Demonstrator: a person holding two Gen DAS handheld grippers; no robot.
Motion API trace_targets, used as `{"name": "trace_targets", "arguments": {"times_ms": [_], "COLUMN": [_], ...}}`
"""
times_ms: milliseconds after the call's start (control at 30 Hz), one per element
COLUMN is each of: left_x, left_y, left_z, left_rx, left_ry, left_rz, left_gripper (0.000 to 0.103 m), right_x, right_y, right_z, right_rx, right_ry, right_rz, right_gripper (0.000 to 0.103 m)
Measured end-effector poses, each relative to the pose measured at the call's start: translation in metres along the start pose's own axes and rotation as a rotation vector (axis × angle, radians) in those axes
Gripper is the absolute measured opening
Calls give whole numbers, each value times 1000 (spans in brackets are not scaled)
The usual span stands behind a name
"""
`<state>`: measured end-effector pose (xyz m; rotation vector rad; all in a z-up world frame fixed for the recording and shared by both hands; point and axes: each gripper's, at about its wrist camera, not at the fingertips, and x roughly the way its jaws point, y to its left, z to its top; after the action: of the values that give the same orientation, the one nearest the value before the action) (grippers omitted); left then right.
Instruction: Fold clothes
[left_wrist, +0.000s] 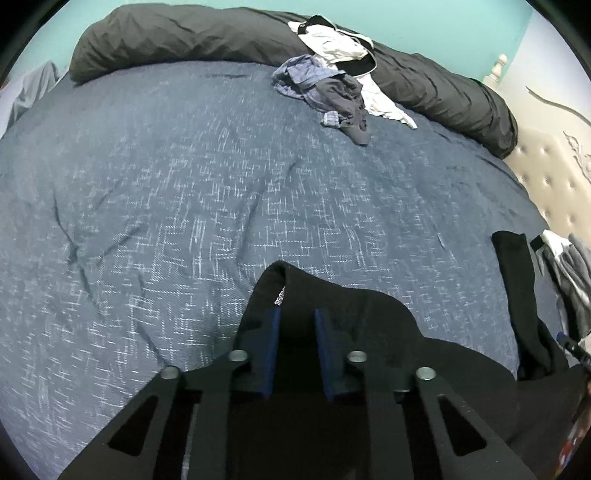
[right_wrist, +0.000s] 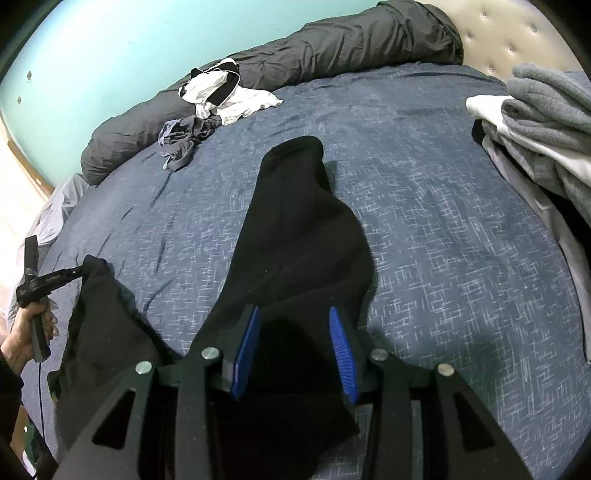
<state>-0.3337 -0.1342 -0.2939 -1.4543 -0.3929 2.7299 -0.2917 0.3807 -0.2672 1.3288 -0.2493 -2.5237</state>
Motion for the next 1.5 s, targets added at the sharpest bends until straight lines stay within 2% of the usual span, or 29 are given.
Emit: {"name": "trace_targets", "arguments": {"times_ms": [300,733,767,833,1033,1200,1300,1400,1500], "left_x": [-60,-192,-199,-211,-212,-190,-175,-161,-148], "left_y": [-6,25,29,39,67,87,97,107,116], "left_z": [2,7,5,2,-16,-23,-28,-31,-32], "left_rx": [43,-27,-33,-48,-93,-133,-134,-141,-149], "left_ry": [-81,-235,-241,-249,-231,-208,-195,-182,-170], "left_rz": [22,93,102,117,130,118,120,120,120], "left_gripper": [6,5,3,1,1,1,1,1,1], "right_x": [-10,-54,-55,-54,-40,-16,6,28,49], "right_y": [6,26,25,23,11,-6,-10,-16,-24], "right_z": [-4,2,3,4,13,23,33,43,52], "right_rx": [7,24,32,49,93,144,129,120,128], "right_ry": [-3,-24,-20,-6,28,64,88,107,121], "right_rz": [-2,52,56,56,12,-20,-33,-54,-77], "right_gripper": [40,40,42,52,53,53,53,60,60]}}
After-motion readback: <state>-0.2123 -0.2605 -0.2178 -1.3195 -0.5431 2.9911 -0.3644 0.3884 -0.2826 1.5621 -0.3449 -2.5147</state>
